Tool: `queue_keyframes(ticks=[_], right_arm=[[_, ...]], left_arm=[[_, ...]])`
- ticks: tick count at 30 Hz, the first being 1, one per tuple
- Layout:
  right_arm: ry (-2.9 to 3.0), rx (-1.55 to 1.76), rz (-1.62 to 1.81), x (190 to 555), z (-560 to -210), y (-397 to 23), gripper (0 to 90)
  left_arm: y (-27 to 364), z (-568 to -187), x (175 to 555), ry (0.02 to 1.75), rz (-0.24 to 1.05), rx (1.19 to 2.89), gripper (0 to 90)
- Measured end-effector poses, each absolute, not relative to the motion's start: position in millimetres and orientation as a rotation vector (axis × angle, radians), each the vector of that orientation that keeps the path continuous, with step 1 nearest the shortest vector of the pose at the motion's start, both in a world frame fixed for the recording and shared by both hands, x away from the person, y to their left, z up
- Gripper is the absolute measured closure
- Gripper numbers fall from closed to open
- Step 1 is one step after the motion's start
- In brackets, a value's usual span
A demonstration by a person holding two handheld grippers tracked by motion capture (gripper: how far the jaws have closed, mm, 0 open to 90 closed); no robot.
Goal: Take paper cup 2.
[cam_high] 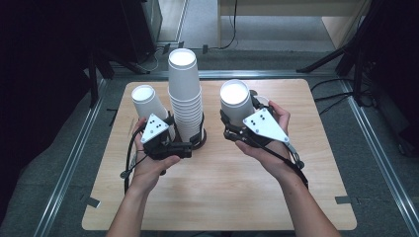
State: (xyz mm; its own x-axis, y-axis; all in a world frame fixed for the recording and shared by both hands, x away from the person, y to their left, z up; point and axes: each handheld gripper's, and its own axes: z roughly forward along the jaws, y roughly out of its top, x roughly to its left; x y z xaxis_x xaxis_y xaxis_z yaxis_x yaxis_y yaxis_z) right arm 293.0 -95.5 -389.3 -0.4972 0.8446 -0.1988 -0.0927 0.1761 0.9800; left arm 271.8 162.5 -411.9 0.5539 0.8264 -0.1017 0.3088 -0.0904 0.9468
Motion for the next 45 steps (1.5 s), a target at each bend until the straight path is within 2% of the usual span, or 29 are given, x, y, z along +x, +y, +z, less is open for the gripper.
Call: queue_keyframes(ticks=[6, 23, 45], right_arm=[[1.651, 0.73, 1.401, 289, -406, -100, 17.5], [1.699, 0.621, 1.268, 271, -459, -102, 17.1], [1.784, 0.511, 1.239, 255, -485, -83, 17.0]], left_arm=[[160, -410, 269, 0.962, 0.509, 1.672, 0.0], [136, -401, 259, 0.874, 0.358, 1.86, 0.0], [115, -408, 253, 0.812, 0.32, 1.914, 0.0]])
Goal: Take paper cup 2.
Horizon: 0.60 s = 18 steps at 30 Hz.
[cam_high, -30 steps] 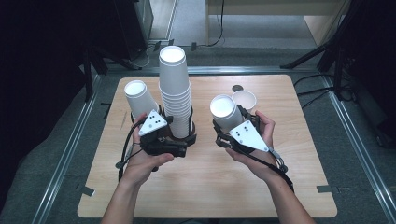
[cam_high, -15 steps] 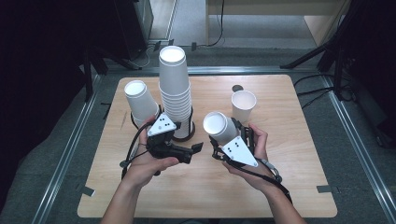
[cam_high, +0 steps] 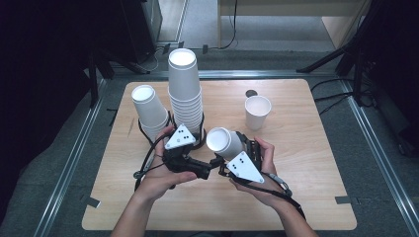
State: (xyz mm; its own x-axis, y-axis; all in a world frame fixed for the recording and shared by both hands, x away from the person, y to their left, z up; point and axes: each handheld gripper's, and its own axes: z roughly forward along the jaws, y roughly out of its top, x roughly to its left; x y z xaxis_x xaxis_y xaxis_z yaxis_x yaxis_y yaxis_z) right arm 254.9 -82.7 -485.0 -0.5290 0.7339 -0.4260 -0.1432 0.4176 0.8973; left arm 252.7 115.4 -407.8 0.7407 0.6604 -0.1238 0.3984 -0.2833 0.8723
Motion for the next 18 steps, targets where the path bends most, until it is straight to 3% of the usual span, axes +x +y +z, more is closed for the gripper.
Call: queue_keyframes(ticks=[18], right_arm=[[1.816, 0.438, 1.252, 247.6, -492.8, -73.0, 16.7]], left_arm=[[111.2, -409.0, 251.0, 0.797, 0.312, 1.933, 4.2]])
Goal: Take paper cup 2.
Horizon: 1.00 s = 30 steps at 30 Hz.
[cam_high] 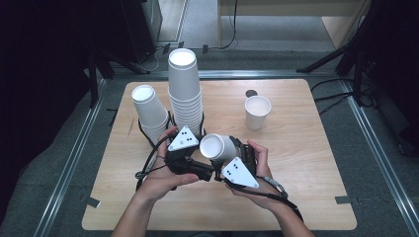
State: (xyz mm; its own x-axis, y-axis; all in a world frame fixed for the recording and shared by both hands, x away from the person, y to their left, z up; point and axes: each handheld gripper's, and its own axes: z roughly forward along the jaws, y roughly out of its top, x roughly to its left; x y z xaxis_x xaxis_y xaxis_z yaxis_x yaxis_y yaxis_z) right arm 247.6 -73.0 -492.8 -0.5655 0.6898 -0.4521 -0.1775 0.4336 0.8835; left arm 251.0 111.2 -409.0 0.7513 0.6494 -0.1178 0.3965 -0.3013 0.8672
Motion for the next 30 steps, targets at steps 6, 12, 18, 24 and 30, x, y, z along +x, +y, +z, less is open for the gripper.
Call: queue_keyframes(ticks=[6, 12, 18, 24, 30], right_arm=[[1.825, 0.407, 1.245, 245.8, -494.3, -71.0, 16.6], [1.828, 0.394, 1.233, 244.7, -495.2, -69.5, 16.5], [1.83, 0.38, 1.226, 243.5, -495.8, -67.9, 16.4], [1.831, 0.354, 1.22, 242.2, -496.4, -66.8, 16.4], [1.839, 0.335, 1.206, 241.5, -498.5, -65.6, 16.3]], left_arm=[[112.4, -409.0, 251.6, 0.801, 0.306, 1.931, 4.2], [111.9, -408.9, 251.6, 0.808, 0.308, 1.931, 4.2], [110.7, -410.8, 253.3, 0.832, 0.312, 1.94, 4.3], [110.8, -412.4, 254.7, 0.849, 0.322, 1.955, 7.0], [108.6, -413.5, 254.3, 0.845, 0.32, 1.975, 13.4]])
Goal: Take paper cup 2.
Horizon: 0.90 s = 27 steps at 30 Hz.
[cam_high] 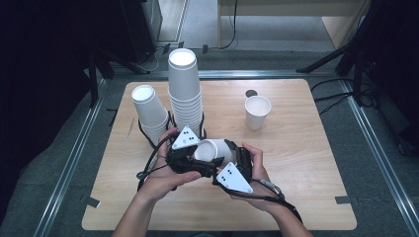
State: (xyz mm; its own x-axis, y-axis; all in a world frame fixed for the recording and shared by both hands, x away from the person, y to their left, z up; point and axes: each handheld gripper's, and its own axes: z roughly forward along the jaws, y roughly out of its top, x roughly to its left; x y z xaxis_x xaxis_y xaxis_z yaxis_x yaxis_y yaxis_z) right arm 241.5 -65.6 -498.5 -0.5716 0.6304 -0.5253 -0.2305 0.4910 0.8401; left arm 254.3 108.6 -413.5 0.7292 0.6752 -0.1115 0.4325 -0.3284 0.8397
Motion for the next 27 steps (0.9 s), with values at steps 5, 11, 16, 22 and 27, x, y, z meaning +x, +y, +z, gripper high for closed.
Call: queue_keyframes(ticks=[5, 11, 16, 22, 27], right_arm=[[1.839, 0.32, 1.205, 240.6, -497.9, -65.3, 16.3], [1.844, 0.305, 1.191, 240.1, -499.7, -64.9, 16.3], [1.843, 0.305, 1.184, 240.8, -500.2, -65.1, 15.6], [1.842, 0.295, 1.171, 240.8, -500.8, -65.0, 14.6], [1.839, 0.292, 1.167, 241.6, -500.8, -65.5, 12.5]], left_arm=[[108.3, -413.6, 254.3, 0.843, 0.308, 1.978, 15.1], [107.2, -414.6, 255.3, 0.839, 0.305, 2.0, 16.3], [107.1, -414.6, 255.3, 0.831, 0.313, 2.004, 17.9], [106.4, -414.7, 253.9, 0.828, 0.326, 2.007, 19.5], [105.6, -415.2, 253.7, 0.825, 0.331, 2.001, 21.1]])
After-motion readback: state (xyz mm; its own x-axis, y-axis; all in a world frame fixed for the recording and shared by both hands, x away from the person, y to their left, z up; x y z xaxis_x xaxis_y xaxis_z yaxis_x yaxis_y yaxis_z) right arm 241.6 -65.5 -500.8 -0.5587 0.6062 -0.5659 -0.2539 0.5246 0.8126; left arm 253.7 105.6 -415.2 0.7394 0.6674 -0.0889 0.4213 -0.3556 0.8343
